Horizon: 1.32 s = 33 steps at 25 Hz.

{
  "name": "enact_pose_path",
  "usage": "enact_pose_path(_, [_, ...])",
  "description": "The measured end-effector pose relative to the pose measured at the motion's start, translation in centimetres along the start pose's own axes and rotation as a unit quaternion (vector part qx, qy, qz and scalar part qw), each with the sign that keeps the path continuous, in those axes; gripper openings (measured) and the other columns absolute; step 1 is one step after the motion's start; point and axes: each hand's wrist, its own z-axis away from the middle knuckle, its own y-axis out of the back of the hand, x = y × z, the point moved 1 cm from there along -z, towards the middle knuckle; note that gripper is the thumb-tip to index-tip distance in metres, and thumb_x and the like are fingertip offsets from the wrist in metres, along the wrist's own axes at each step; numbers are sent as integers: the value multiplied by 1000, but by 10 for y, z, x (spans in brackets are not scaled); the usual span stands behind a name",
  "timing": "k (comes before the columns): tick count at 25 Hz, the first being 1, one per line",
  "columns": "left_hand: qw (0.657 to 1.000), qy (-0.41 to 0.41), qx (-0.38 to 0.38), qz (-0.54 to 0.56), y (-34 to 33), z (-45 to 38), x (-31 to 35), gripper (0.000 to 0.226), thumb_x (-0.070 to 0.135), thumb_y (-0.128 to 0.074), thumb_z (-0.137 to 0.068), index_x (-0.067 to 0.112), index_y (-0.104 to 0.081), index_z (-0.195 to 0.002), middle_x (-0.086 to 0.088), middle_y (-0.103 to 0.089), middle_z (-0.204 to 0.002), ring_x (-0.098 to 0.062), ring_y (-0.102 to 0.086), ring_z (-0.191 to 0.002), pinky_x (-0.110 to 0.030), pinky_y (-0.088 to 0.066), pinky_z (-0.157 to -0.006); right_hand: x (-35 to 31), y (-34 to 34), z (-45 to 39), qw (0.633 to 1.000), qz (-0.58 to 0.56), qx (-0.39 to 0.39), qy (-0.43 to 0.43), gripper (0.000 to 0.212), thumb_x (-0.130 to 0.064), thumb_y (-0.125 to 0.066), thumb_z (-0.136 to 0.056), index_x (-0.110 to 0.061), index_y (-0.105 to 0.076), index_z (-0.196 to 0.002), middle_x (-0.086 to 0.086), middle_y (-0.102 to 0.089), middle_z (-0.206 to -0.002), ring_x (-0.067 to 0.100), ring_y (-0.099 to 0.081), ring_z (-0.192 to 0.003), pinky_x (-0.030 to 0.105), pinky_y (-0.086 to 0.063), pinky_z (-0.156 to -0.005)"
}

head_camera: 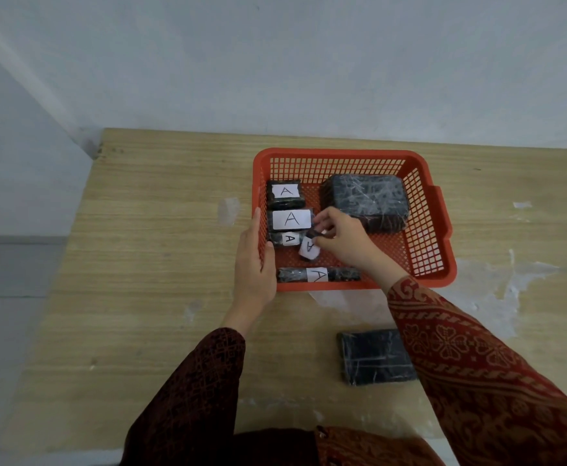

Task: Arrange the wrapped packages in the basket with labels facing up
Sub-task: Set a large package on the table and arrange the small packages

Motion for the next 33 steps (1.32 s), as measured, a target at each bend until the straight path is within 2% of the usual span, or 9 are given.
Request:
enact_pose_path(4, [1000, -4, 2, -2, 0, 1, 0, 56, 19, -38, -97, 24, -22, -150, 36, -32, -129, 19, -32, -122, 0, -25, -100, -12, 0, -10, 986, 119, -64, 101, 13, -6, -67, -82, -14, -67, -92, 5, -67, -93, 20, -63, -84, 32, -54, -76])
enact_pose_path(7, [1000, -15, 11, -8, 0, 0, 1, 56, 13, -39, -96, 19, -24, -150, 37, -30, -130, 21, -31, -122, -1, -23, -100, -17, -23, -11, 950, 224, -136, 168, 19, -6, -67, -82, -8, -66, -101, 10, -68, -103, 23, -61, -94, 34, -52, -84])
enact_pose_path(11, [1000, -14, 11, -8, 0, 1, 0, 55, 12, -39, -96, 20, -25, -150, 36, -30, -131, 19, -31, -123, -3, -24, -101, -24, -32, -8, 943, 234, -99, 216, 16, -12, -67, -83, -7, -62, -98, 10, -67, -100, 25, -61, -94, 38, -52, -81])
enact_pose_path(14, [1000, -4, 8, -4, 0, 1, -1, 55, 17, -38, -97, 23, -24, -149, 29, -34, -132, 18, -32, -122, -1, -23, -100, -12, -17, -6, 965, 221, -12, 143, 15, -21, -70, -80, -12, -60, -86, 3, -63, -85, 24, -61, -81, 38, -52, -69])
enact_pose_path(17, [1000, 6, 7, -7, 0, 1, -1, 55, 20, -37, -97, 26, -23, -150, 18, -39, -131, 20, -32, -119, 1, -23, -98, 5, -11, 0, 975, 216, -53, 22, 19, -26, -74, -78, -12, -62, -84, 6, -68, -86, 24, -63, -81, 41, -56, -72])
enact_pose_path(24, [1000, 2, 1, -13, 1, 1, 1, 55, 17, -37, -97, 22, -23, -150, 18, -36, -134, 19, -31, -122, -3, -24, -101, -2, -24, 4, 983, 171, -72, 7, 15, -23, -73, -79, -11, -65, -84, 6, -69, -87, 25, -64, -83, 42, -56, -74])
enact_pose_path(27, [1000, 10, -5, -14, 1, 1, 1, 55, 19, -37, -97, 27, -21, -150, 28, -35, -131, 20, -30, -122, 0, -23, -99, 9, -2, 11, 954, 293, -25, -55, 30, -37, -70, -79, -14, -60, -95, 8, -66, -97, 31, -64, -91, 38, -51, -72])
enact_pose_path(30, [1000, 5, 0, -22, 1, 2, 1, 55, 14, -37, -99, 24, -21, -150, 35, -32, -128, 23, -30, -120, 2, -22, -98, 21, 10, 19, 924, 338, -98, -148, 49, -51, -71, -74, -9, -59, -98, 9, -61, -101, 32, -61, -95, 37, -46, -73])
enact_pose_path(33, [999, 18, -19, -32, 4, 3, 8, 56, 13, -38, -99, 23, -19, -151, 14, -39, -136, 14, -33, -123, -7, -25, -103, 22, 3, 23, 945, 276, -121, -130, 42, -46, -72, -76, -9, -56, -87, 9, -60, -96, 27, -57, -86, 34, -44, -70])
